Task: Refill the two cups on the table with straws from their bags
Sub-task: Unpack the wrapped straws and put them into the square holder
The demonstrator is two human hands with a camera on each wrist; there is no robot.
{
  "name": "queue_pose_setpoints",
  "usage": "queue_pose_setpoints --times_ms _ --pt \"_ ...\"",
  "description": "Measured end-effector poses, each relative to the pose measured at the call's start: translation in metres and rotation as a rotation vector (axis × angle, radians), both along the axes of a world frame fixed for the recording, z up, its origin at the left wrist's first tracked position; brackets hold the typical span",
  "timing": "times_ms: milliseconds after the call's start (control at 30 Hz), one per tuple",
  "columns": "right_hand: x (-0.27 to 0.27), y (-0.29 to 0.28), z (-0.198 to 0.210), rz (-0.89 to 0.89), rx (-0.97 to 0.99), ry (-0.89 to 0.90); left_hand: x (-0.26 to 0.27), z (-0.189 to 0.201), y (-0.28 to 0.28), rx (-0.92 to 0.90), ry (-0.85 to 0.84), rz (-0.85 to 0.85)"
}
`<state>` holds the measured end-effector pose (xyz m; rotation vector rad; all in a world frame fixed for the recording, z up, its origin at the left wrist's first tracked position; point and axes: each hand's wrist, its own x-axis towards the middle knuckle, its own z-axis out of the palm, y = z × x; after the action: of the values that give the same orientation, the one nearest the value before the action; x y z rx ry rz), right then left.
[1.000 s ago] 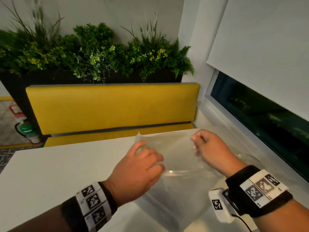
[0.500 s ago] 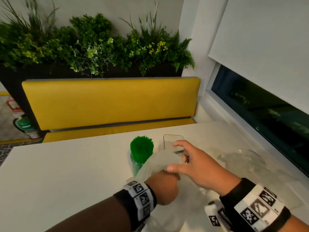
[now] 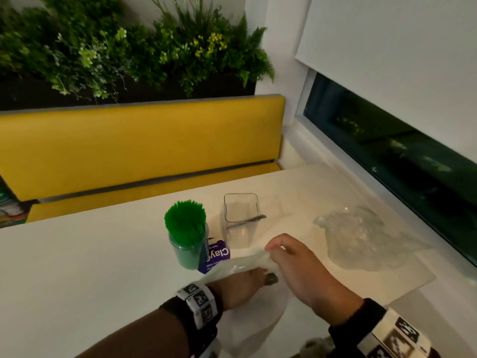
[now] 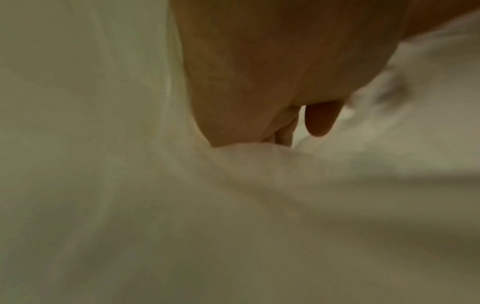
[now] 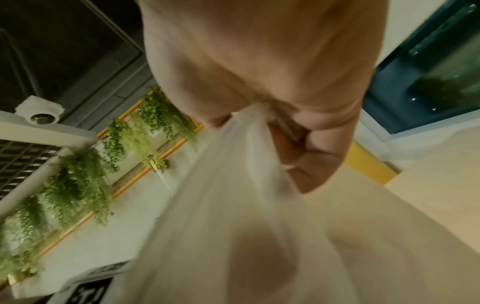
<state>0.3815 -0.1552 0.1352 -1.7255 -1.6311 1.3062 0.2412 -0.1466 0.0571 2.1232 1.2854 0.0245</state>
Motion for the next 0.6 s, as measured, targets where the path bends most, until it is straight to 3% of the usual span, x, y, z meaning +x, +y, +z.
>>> queue_pose_setpoints --times_ms 67,200,300,367,500,600 --pt "-0.002 0.0 -0.003 0.051 -0.018 0.045 -0.005 -0.021 0.013 -0.002 0.096 0.034" --pt "-0.008 0.006 -0.011 0.125 -0.09 0.192 0.008 -0.035 0.013 -0.175 0.338 0.08" --pt "-0.007 0.012 -0.018 0.13 -0.057 0.245 0.009 -0.053 0.008 -0.181 0.375 0.141" --pt "-0.005 0.016 -0.025 0.122 0.037 0.193 0.009 -0.06 0.008 -0.185 0.354 0.189" --pt "0.004 0.028 -0.048 0.091 0.189 -0.079 0.008 -0.057 0.009 -0.029 0.391 0.164" --pt "0.01 0.032 -0.059 0.077 0.216 -0.143 -0.001 -0.051 0.01 -0.087 0.359 0.152"
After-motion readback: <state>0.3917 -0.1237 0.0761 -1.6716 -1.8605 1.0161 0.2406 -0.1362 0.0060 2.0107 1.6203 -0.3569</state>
